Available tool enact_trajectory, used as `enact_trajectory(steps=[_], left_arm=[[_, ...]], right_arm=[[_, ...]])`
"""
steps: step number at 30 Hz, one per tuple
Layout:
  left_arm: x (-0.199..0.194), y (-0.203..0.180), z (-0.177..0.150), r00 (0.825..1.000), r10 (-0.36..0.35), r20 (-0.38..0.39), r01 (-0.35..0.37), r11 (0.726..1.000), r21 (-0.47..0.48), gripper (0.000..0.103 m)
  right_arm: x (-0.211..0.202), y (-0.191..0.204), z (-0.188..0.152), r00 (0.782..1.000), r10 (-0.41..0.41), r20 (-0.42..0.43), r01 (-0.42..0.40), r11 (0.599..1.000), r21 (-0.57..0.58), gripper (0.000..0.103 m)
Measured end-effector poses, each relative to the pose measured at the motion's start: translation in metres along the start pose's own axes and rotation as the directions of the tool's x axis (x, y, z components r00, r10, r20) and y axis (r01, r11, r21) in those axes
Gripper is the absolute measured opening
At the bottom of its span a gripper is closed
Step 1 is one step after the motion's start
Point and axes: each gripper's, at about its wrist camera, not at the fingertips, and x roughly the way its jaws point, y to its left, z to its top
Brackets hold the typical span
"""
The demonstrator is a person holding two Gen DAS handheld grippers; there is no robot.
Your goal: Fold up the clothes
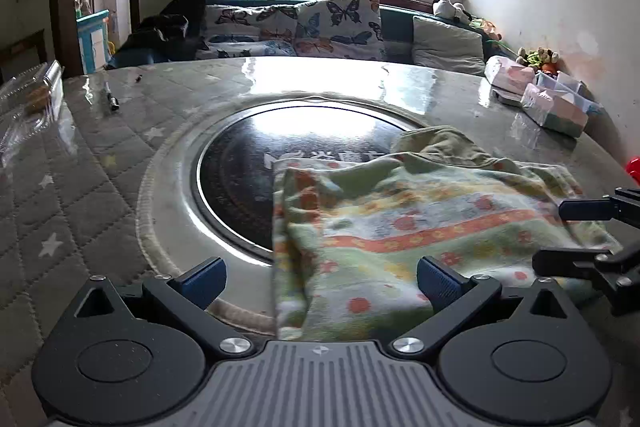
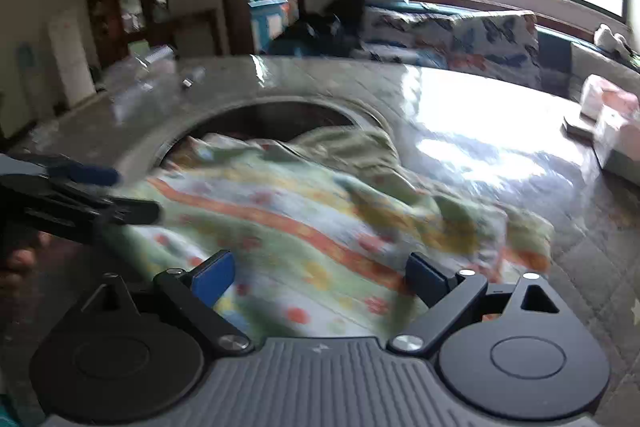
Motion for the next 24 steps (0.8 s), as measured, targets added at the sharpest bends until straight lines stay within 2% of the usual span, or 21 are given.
enact_trajectory(steps=[8,16,21,24], left_arm=[[-0.005,0.01,-0.001,1.0,0.027,-0.005,-0.027,1.0,0.001,0.103],[-0.018,0.015,-0.012,1.0,0.017,-0.003,-0.017,1.0,0.014,0.103],[-0.017,0.016,-0.013,1.0,0.012,-0.004,-0.012,1.0,0.019,0.103],[-0.018,0.017,-0.011,1.0,0.014,-0.012,-0.014,1.0,0.017,0.103]], right_arm=[[-0.005,-0.006,0.005,1.0,-0.027,0.007,0.027,1.0,0.003,0.1],[-0.01,0.024,0.009,0.998,0.04,0.053,-0.036,0.997,-0.069,0.103],[0.006,0.042,-0.002,1.0,0.019,-0.013,-0.021,0.989,-0.149,0.103],[0.0,0.041,-0.002,1.0,0.017,0.005,-0.016,0.99,-0.139,0.103]])
